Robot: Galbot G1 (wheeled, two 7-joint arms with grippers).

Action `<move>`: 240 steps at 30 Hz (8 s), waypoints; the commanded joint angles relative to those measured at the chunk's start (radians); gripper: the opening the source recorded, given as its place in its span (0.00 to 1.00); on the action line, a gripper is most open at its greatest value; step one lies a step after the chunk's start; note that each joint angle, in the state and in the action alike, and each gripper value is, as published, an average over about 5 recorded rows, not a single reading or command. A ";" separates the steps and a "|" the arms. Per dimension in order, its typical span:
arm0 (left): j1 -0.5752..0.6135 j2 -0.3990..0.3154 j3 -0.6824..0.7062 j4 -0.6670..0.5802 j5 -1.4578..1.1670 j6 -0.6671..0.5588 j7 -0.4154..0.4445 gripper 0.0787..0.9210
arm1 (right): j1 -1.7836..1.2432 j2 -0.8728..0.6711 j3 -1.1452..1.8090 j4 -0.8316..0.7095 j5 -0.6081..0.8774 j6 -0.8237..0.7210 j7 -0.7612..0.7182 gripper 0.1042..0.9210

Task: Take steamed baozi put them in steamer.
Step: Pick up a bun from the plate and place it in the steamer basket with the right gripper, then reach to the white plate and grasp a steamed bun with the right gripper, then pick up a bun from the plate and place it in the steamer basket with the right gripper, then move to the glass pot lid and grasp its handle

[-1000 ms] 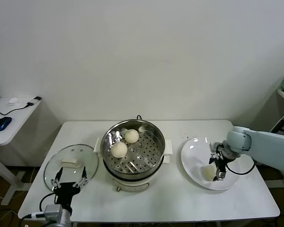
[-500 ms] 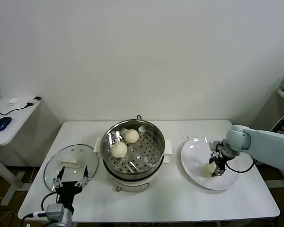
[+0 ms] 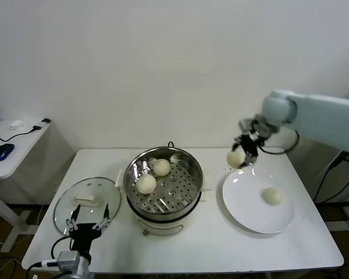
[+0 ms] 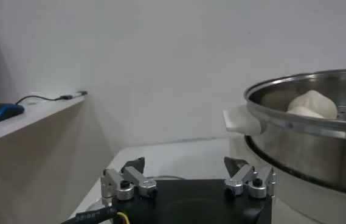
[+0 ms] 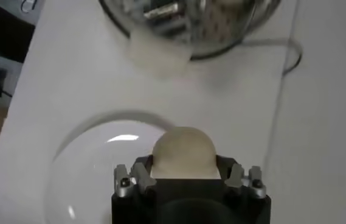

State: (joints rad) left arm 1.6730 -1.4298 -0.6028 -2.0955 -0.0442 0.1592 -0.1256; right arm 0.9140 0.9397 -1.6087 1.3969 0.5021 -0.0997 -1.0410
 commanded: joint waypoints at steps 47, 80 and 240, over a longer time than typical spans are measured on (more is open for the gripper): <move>0.017 -0.010 -0.015 -0.014 -0.002 -0.006 -0.008 0.88 | -0.070 0.363 0.071 0.054 -0.316 0.401 -0.044 0.88; 0.026 -0.014 -0.020 -0.035 -0.005 -0.002 -0.005 0.88 | -0.526 -0.322 0.217 -0.389 -0.265 0.085 -0.077 0.88; -0.022 0.020 -0.034 -0.031 0.049 -0.010 0.020 0.88 | -2.191 -0.083 2.247 0.169 0.021 0.166 0.949 0.88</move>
State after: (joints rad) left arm 1.6567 -1.4024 -0.6370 -2.1188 -0.0122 0.1391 -0.1079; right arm -0.5502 0.7039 -0.0462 1.4964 0.6631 -0.1070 -0.1201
